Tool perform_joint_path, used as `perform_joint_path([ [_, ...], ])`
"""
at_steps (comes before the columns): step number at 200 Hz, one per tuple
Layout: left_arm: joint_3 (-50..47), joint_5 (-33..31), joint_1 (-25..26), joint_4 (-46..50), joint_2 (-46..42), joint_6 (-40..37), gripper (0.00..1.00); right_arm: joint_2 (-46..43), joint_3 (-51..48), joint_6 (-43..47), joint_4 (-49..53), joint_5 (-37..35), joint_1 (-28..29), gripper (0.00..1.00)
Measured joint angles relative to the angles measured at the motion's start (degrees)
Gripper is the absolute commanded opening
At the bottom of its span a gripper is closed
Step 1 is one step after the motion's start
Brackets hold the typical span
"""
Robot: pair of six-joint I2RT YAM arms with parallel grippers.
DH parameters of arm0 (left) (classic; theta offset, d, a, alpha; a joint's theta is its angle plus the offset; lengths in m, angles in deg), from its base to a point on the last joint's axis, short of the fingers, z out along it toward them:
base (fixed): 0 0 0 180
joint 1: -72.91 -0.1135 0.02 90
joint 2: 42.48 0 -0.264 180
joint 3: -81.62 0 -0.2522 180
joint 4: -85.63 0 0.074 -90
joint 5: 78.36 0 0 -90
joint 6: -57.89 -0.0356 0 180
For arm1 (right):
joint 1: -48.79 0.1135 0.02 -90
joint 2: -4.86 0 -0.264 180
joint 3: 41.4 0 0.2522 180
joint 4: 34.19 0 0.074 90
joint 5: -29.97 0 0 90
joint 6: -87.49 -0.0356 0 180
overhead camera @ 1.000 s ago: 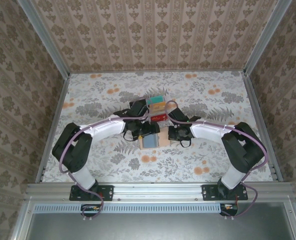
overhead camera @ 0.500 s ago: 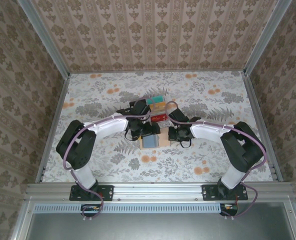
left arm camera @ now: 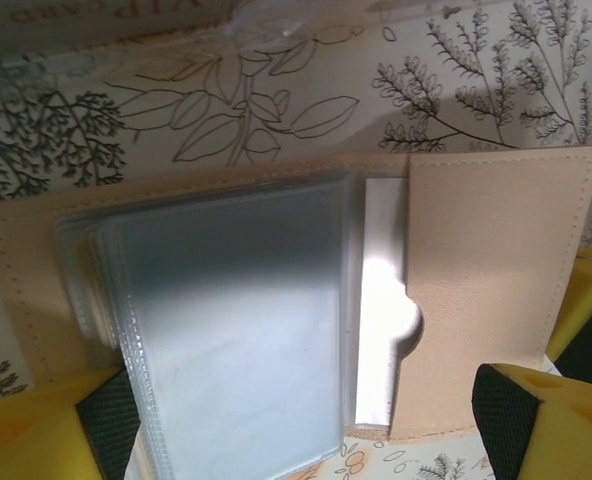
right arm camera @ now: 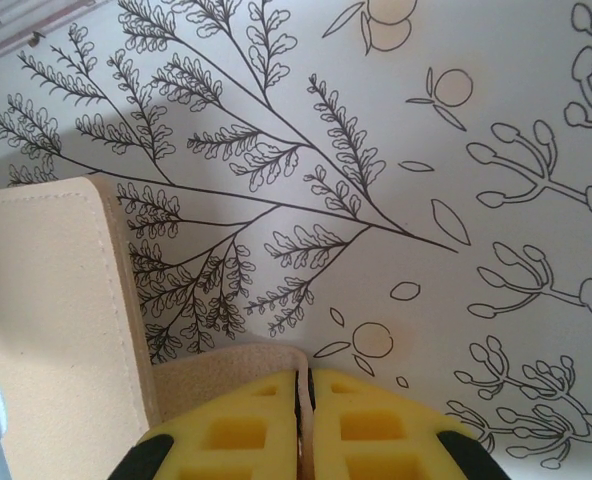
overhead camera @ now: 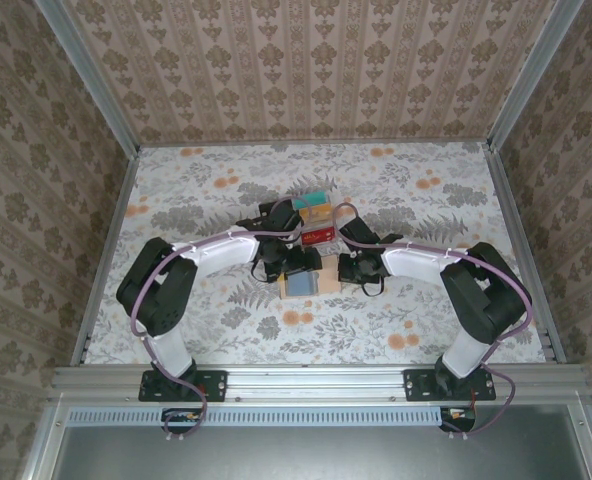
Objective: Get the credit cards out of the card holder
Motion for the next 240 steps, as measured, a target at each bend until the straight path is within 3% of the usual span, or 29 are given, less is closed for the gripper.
perform_joint_path([
  [134, -7.1, 7.7, -0.8, -12.9, -4.1, 0.7, 0.85, -0.1, -0.5, 0.0, -0.8, 1.0, -0.4, 0.11],
  [240, -9.6, 12.3, -0.7, -19.8, -8.2, 1.4, 0.59, -0.1, -0.5, -0.2, -0.9, 1.1, -0.4, 0.11],
])
